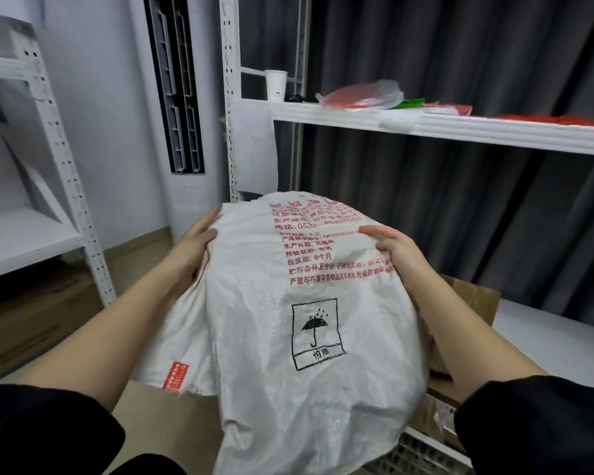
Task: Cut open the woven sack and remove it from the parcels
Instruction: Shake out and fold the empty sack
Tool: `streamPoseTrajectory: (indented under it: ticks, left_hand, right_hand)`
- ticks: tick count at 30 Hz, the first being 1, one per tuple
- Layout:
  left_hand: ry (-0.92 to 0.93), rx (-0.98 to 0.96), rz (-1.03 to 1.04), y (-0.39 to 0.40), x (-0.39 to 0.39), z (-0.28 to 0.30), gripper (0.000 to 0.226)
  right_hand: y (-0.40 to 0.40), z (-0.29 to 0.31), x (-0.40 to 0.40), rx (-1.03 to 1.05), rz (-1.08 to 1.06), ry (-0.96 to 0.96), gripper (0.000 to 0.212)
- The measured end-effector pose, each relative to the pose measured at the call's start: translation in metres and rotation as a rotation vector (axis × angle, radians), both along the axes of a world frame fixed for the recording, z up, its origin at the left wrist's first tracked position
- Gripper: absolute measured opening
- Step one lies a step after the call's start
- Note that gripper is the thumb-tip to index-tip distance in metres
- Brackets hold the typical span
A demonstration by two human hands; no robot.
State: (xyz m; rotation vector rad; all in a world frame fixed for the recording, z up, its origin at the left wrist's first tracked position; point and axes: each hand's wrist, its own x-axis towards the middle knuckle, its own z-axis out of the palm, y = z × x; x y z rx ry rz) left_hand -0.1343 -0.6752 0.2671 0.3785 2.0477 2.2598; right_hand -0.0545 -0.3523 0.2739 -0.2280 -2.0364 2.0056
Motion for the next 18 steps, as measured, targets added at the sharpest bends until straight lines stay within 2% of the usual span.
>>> streamPoseTrajectory:
  ticks: [2,5,6,8,10,12,15,18]
  left_hand:
    - [-0.044,-0.065,-0.215,-0.006,0.006,0.003,0.051]
    - [-0.144,-0.212,-0.346,-0.014,0.006,0.005,0.101]
    - [-0.146,-0.299,-0.344,-0.014,0.006,0.005,0.104]
    - [-0.105,-0.526,-0.334,-0.013,0.007,0.009,0.101]
    - [0.01,-0.815,-0.314,-0.01,0.003,0.011,0.097]
    - [0.164,-0.993,-0.225,-0.003,0.0,0.012,0.086]
    - [0.294,-0.987,-0.012,0.006,-0.005,0.008,0.061]
    - [0.373,-1.077,0.153,0.005,-0.012,0.001,0.044]
  right_hand:
    - [0.002,0.002,0.001,-0.016,0.08,-0.079,0.049]
    - [0.003,0.007,0.004,-0.042,0.202,-0.19,0.053]
    - [0.004,0.009,0.005,-0.018,0.221,-0.224,0.058]
    - [0.005,0.011,0.005,0.105,0.255,-0.281,0.067]
    - [0.005,0.011,0.003,0.379,0.261,-0.311,0.073]
    - [0.003,0.009,-0.001,0.645,0.272,-0.312,0.076]
    - [-0.007,0.008,-0.007,0.882,0.284,-0.337,0.068]
    - [-0.011,0.0,-0.016,1.101,0.161,-0.343,0.038]
